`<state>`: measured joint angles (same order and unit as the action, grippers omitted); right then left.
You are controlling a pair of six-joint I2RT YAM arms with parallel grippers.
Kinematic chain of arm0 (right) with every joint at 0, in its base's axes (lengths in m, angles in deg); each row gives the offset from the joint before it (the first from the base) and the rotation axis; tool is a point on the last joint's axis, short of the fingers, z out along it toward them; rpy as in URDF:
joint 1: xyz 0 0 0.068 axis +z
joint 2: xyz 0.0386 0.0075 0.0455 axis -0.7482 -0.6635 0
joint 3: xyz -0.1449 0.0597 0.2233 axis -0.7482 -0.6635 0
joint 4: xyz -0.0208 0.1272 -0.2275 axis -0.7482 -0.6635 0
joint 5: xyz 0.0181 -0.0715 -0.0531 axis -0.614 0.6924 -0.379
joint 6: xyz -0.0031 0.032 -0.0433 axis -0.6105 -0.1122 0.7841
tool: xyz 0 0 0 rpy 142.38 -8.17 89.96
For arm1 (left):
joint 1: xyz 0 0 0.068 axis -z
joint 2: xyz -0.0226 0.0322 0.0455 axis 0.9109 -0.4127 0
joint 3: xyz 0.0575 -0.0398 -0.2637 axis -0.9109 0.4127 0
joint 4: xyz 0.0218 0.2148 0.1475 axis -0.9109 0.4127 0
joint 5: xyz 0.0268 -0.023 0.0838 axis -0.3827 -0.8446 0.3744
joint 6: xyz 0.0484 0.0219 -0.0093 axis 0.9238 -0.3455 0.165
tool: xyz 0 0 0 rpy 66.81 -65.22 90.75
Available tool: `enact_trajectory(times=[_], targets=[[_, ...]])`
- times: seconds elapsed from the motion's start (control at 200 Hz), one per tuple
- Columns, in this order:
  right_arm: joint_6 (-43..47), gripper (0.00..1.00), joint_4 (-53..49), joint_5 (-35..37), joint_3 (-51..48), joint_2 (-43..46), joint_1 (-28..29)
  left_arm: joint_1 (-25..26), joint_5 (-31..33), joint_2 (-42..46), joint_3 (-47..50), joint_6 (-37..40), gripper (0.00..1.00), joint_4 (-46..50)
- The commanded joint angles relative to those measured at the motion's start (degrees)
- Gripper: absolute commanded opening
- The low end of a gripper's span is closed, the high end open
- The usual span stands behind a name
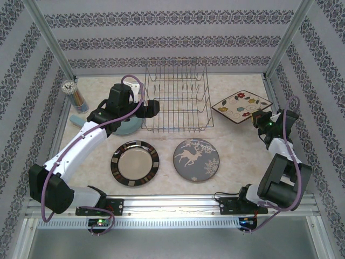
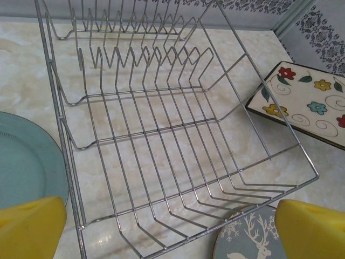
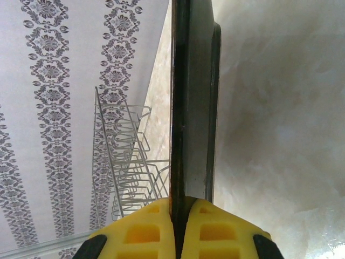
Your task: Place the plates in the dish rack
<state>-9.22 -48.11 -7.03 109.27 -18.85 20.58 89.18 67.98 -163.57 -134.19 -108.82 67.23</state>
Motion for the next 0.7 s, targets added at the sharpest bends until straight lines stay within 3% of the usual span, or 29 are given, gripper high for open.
enact_trajectory(times=[0.0,0.255,0.445,0.694], targets=[[0.1,0.0,9.9,-5.2,5.0,4.3,0.8,0.0,0.4,0.6,-1.3,0.3,1.0,1.0],[-0.1,0.0,9.2,-5.3,6.1,5.3,0.8,0.6,-2.8,-0.3,-1.7,-6.3,1.0,-1.6],[-0.5,0.0,9.1,-5.4,6.8,5.7,0.8,6.9,1.2,-3.2,-5.7,-8.2,1.0,-0.4],[-1.3,0.0,9.2,-5.4,8.1,5.8,0.7,10.8,-2.8,-6.8,-6.1,-25.4,1.0,-11.0]])
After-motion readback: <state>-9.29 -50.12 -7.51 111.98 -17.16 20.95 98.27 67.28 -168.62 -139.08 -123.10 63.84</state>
